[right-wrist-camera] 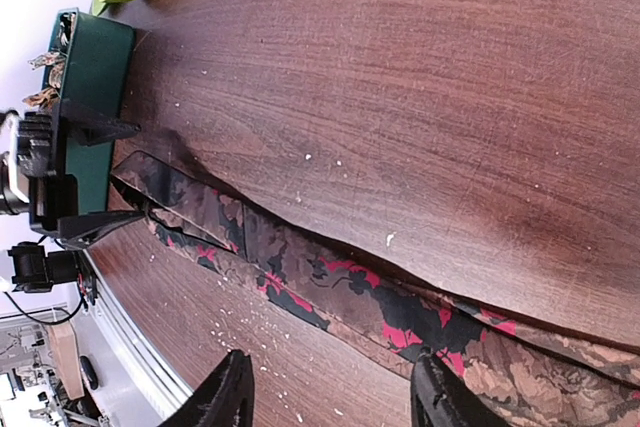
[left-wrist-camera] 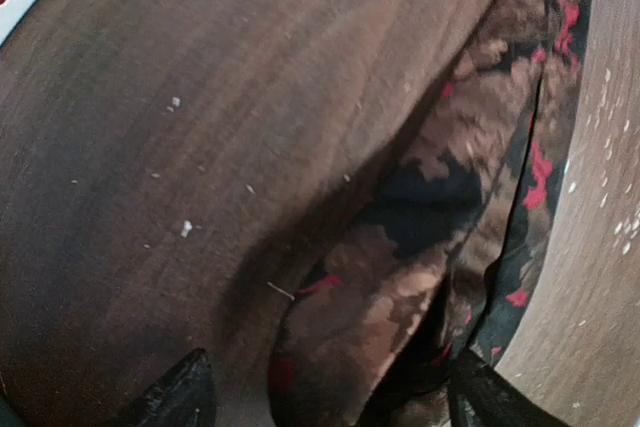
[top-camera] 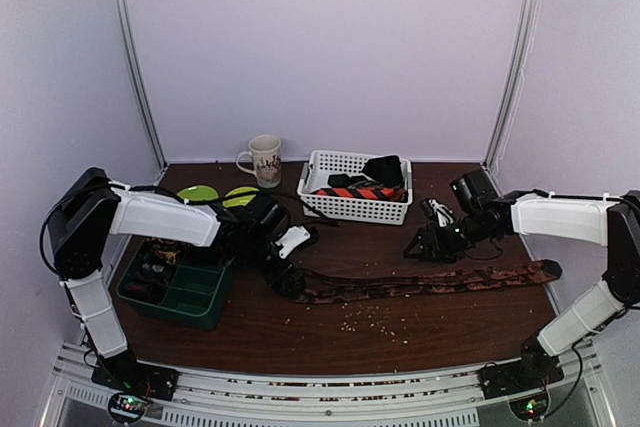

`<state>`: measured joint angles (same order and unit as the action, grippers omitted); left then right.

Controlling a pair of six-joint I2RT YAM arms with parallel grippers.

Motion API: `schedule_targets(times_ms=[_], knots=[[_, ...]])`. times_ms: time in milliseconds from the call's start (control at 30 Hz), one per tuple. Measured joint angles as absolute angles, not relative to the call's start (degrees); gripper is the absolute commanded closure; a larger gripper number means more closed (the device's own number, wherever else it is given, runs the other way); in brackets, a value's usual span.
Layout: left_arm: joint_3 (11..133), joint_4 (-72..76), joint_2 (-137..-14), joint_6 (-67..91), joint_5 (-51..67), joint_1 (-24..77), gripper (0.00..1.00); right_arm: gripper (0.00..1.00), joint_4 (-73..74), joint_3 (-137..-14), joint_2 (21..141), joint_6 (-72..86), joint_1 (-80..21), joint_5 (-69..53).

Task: Roll the ties
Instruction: Adjust the tie at the center of the board.

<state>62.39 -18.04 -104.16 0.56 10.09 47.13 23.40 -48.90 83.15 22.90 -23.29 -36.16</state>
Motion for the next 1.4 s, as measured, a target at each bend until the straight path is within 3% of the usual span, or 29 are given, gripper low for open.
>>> schedule_targets(times_ms=[200, 333, 400, 500, 767, 1133, 1300, 1333, 1400], knots=[[61.3, -17.5, -105.8, -4.0, 3.6, 52.5, 0.45, 0.46, 22.3, -48.2, 83.7, 22.9, -23.3, -36.5], [61.3, -15.6, -106.1, -5.5, -1.6, 54.9, 0.72, 0.46, 21.9, -47.6, 83.7, 22.7, -23.3, -36.5], [61.3, -14.5, -106.2, -6.3, -5.5, 54.8, 0.82, 0.46, 21.8, -47.3, 83.7, 22.7, -23.3, -36.4], [61.2, -12.9, -106.0, -9.3, -10.2, 54.5, 0.86, 0.46, 21.5, -47.2, 83.7, 22.6, -23.3, -36.5], [56.6, -8.9, -99.4, -17.1, -10.5, 54.9, 0.86, 0.47, 21.0, -47.2, 85.5, 22.4, -23.3, -37.2], [55.9, -14.6, -101.3, -22.4, -9.0, 55.0, 0.39, 0.42, 21.0, -47.7, 85.6, 21.4, -23.4, -38.3], [55.6, -16.3, -94.8, -20.7, -7.5, 55.0, 0.2, 0.25, 22.7, -49.3, 80.5, 19.8, -23.5, -36.2], [55.1, -15.9, -92.0, -20.1, -7.2, 55.0, 0.05, 0.22, 22.8, -49.8, 78.2, 19.3, -23.5, -35.5], [53.7, -14.2, -86.1, -18.8, -7.1, 55.0, 0.02, 0.1, 22.7, -51.1, 73.0, 18.3, -23.5, -33.7]])
